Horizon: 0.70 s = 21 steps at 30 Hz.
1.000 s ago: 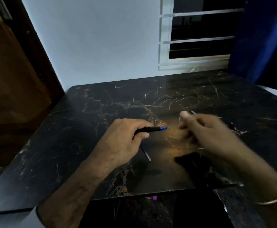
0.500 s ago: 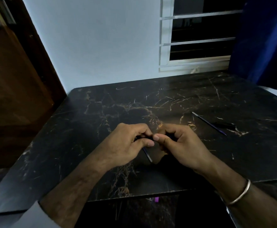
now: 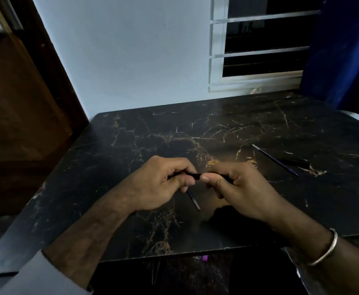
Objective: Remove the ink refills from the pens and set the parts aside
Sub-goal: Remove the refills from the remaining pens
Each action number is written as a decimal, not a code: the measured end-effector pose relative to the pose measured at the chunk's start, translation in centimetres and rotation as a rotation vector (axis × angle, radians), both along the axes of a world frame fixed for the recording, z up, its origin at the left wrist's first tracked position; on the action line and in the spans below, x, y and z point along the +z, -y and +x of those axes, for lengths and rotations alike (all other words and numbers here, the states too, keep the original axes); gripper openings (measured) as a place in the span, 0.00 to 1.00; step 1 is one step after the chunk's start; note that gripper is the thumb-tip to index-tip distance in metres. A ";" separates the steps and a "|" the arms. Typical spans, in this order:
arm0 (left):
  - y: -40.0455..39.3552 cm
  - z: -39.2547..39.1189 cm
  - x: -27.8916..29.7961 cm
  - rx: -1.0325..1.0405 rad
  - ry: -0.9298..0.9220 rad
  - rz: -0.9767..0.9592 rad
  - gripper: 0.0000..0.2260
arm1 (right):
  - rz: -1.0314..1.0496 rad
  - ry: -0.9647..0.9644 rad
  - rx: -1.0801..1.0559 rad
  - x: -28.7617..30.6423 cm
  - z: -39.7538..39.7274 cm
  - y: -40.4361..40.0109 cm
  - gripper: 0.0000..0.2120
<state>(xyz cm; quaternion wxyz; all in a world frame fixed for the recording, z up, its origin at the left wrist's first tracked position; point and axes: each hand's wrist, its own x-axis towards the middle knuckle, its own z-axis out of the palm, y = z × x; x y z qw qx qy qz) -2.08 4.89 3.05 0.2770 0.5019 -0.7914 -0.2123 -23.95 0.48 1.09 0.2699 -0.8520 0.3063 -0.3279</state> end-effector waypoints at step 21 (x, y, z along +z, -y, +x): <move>0.8 0.5 1.8 0.003 0.137 -0.099 0.06 | 0.735 0.343 -0.046 0.6 1.8 -0.3 0.16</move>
